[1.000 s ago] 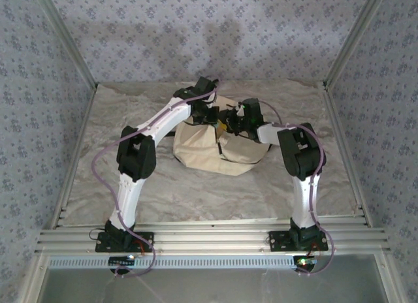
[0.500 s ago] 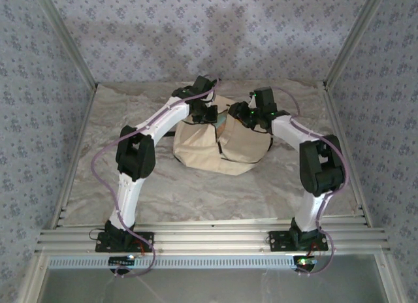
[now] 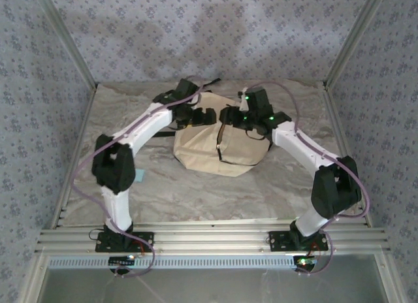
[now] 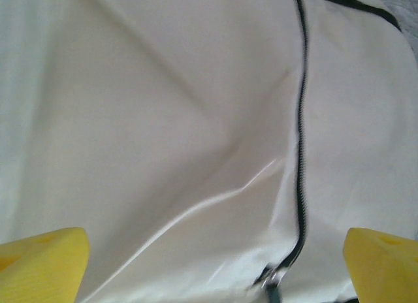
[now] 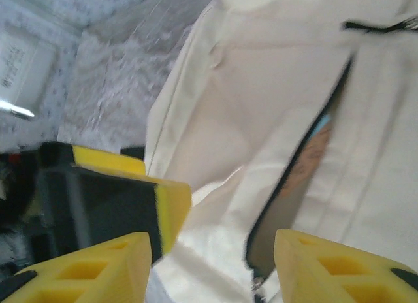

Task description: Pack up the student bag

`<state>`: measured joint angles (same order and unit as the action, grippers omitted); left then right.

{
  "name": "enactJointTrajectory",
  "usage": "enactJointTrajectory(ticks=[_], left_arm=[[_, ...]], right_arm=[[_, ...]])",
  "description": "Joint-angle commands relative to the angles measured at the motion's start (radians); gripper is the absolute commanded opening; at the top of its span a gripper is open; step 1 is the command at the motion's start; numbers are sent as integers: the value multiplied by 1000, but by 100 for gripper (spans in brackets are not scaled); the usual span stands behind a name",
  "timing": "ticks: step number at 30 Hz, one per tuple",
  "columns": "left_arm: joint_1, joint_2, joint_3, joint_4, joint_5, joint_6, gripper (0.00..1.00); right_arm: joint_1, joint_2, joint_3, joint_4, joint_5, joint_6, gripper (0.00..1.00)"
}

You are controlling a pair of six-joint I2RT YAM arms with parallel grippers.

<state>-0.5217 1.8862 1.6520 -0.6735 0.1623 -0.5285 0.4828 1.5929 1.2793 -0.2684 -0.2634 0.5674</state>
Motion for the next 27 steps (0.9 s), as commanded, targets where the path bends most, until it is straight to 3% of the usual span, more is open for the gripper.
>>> enactJointTrajectory(ticks=[1,11,16,18,20,24,27], left_arm=[[71,-164,-185,69,-41,-58,100],[348,-490,-673,97,-130,-102,100],[503,-498,-815,196,-111,-121,99],[548,-474,-845,243,-80,-147,95],[576,-456,-880,306,-51,-178,90],[580,-437,-924,349,-111,-221,88],[578,-415,-959,402,-95,-241,87]], right_arm=[[95,12,-15,-33,31,-54,57],[301,135,6,68,107,-19,65],[344,205,36,62,95,4,66],[353,219,46,54,95,17,66],[358,226,53,43,96,13,67],[360,223,59,29,111,-1,67],[360,217,54,29,113,0,67]])
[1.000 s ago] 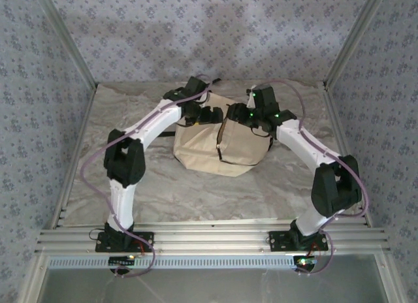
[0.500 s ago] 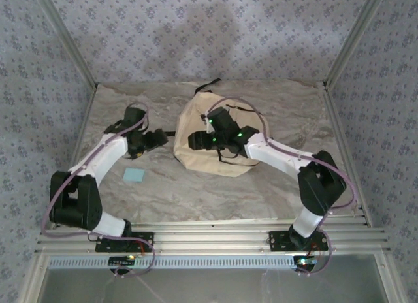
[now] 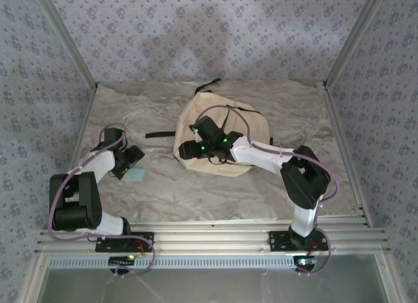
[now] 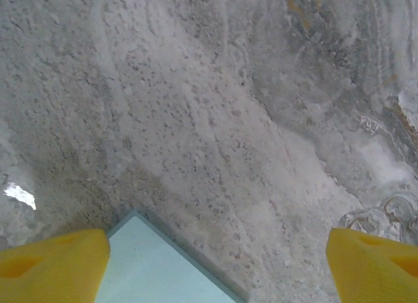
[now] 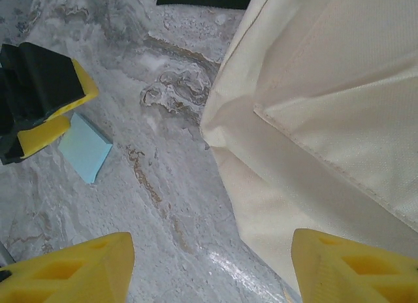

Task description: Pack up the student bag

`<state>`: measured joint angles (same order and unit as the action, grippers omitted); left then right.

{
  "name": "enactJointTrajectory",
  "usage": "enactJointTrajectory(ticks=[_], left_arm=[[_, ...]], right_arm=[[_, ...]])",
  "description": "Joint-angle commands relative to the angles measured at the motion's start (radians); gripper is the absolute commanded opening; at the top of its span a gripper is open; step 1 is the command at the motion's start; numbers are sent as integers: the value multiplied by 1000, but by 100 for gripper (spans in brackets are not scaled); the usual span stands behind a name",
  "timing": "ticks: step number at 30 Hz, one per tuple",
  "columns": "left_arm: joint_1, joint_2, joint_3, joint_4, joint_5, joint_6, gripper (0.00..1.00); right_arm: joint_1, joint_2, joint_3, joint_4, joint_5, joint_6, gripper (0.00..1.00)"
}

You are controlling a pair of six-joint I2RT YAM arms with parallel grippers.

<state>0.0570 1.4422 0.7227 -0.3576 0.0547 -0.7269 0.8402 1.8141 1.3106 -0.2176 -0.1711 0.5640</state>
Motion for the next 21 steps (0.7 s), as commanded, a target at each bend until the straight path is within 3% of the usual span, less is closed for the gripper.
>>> enactJointTrajectory(ticks=[1,6,14,17,21], left_arm=[[-4,42,-32,94,26,-49,87],[-114,61,-35,119,60,-96,86],[-406,146,-3,251,123,-302,87],[-450,158,46,244,135,-317,88],[-441,109,94,179,117,-280,94]], right_arm=[[2,-4,23,-24,18,4,67],[3,-3,27,-29,12,2,67],[2,-4,20,-41,12,1,67],[2,-9,15,-49,13,1,66],[7,-13,11,-47,9,-7,66]])
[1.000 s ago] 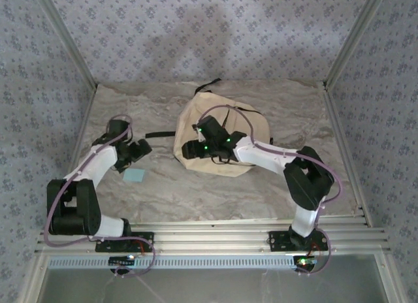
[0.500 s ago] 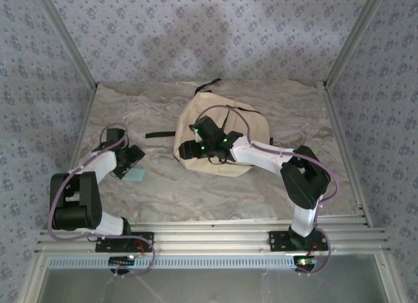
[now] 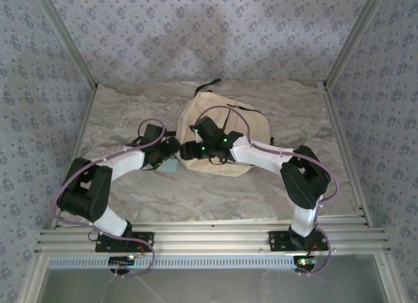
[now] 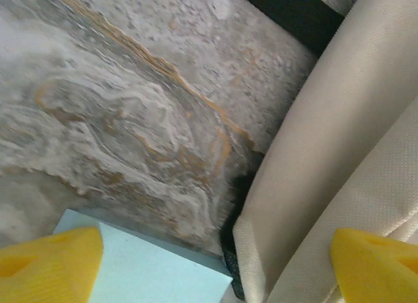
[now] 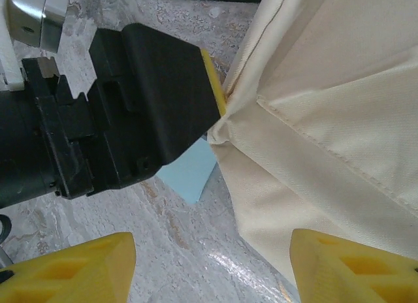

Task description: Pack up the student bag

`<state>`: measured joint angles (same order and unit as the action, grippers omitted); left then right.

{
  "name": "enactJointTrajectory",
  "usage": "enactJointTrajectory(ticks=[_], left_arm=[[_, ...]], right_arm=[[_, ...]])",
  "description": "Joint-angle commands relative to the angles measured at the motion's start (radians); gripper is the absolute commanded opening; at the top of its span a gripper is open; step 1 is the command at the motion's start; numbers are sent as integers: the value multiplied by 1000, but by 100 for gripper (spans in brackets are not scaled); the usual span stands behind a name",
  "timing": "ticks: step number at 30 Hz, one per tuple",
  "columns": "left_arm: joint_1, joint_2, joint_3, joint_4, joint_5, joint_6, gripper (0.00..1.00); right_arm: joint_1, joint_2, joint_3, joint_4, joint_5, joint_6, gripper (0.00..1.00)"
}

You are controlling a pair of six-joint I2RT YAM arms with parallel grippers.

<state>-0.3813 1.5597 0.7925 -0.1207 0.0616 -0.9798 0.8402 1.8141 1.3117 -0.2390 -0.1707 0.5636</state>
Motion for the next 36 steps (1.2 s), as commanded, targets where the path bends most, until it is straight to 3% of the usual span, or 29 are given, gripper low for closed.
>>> enactJointTrajectory(ticks=[1,9,12,19,23,28,31,36], left_arm=[[6,-21,39,-88,105,-9,97],[143,-156,73,-216,73,98,100],[223,-200,33,-222,69,110,100],[399,-263,-26,-228,100,134,100],[459,-306,-53,-228,111,139,100],[480,-340,-83,-231,116,151,100],[483,-331,-87,-224,133,151,100],[484,-314,-90,-208,162,144,100]], right_arm=[[9,-9,14,-30,6,-13,66],[38,114,181,-139,-51,-125,63],[44,210,294,-208,-131,-289,61],[56,410,610,-492,-193,-577,65],[73,550,829,-676,-167,-683,67],[102,672,1007,-785,-56,-778,67],[121,719,1068,-813,-4,-820,74],[147,746,1066,-770,104,-850,95]])
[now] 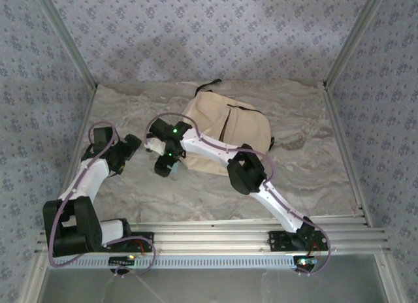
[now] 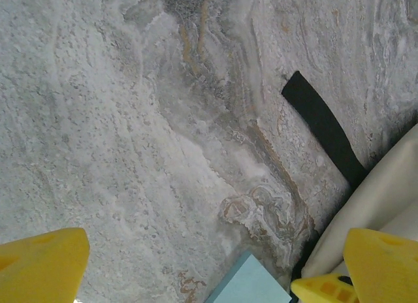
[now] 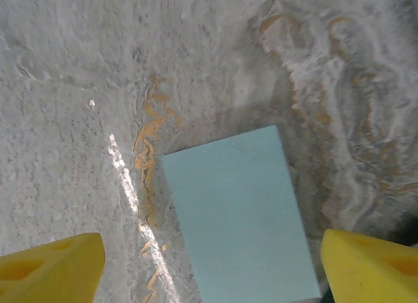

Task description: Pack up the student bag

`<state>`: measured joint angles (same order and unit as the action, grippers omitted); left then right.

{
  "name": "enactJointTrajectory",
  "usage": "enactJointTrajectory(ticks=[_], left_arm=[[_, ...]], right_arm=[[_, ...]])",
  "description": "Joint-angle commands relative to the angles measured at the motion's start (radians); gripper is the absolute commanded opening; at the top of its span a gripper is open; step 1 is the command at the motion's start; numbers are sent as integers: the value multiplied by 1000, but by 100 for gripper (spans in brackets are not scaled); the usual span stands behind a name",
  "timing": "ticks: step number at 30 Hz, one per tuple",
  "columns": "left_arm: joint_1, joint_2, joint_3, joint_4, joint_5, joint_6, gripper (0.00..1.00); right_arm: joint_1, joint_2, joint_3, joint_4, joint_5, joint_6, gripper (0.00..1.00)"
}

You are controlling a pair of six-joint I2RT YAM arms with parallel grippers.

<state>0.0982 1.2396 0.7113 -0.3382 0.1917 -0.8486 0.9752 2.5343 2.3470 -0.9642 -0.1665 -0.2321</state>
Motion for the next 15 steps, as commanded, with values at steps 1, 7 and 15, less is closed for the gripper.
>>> enactJointTrajectory(ticks=[1,7,15], left_arm=[[4,7,-9,13,34,11,100],[4,12,-11,21,48,5,100],[5,13,-14,27,61,-9,100]], right_arm=[[16,30,28,-38,121,-60,96],[24,70,22,-3,175,-70,100],[8,104,5,-15,112,-52,89]])
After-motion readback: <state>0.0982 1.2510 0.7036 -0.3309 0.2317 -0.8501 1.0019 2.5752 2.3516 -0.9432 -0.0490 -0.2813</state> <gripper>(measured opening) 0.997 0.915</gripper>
